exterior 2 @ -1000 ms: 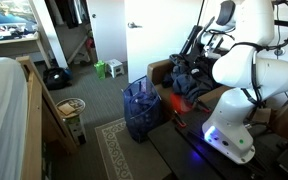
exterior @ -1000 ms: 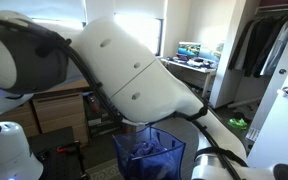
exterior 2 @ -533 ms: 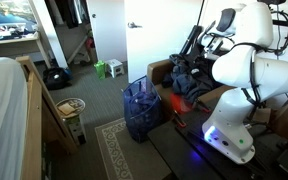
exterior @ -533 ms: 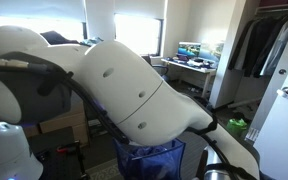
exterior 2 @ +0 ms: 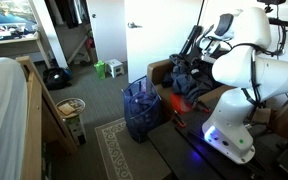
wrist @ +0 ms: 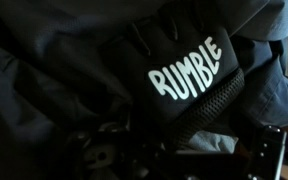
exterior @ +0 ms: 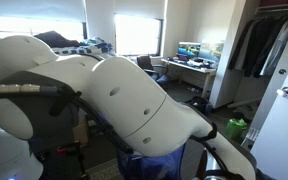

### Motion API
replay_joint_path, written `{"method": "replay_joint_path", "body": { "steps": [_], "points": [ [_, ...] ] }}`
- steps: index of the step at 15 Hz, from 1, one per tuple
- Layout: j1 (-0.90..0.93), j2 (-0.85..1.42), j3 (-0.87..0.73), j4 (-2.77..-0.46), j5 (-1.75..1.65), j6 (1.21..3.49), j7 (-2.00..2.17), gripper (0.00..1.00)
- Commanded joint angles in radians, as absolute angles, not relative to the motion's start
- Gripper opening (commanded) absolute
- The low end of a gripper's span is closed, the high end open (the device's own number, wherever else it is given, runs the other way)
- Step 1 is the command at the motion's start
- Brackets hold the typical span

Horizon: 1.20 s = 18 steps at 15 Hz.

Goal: Put the black thing in the laundry hamper

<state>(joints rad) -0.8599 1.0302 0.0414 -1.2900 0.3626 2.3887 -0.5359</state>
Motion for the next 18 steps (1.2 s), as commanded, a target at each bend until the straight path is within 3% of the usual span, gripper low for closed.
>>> {"method": "replay_joint_path", "body": {
  "steps": [1, 3, 4, 5, 14, 16, 18],
  "points": [
    [-0.828, 1.024, 0.019, -1.292, 0.342, 2.351, -0.482, 1.00],
    [-0.806, 1.010, 0.006, -1.310, 0.330, 2.352, -0.464, 1.00],
    [-0.796, 1.003, 0.001, -1.318, 0.325, 2.349, -0.458, 0.90],
    [-0.786, 1.000, -0.003, -1.322, 0.317, 2.348, -0.455, 0.72],
    [-0.726, 0.975, -0.037, -1.349, 0.267, 2.361, -0.453, 0.04],
    [-0.721, 0.938, -0.036, -1.380, 0.268, 2.364, -0.463, 0.00],
    [-0.719, 0.879, -0.029, -1.430, 0.275, 2.366, -0.478, 0.02]
  ]
}}
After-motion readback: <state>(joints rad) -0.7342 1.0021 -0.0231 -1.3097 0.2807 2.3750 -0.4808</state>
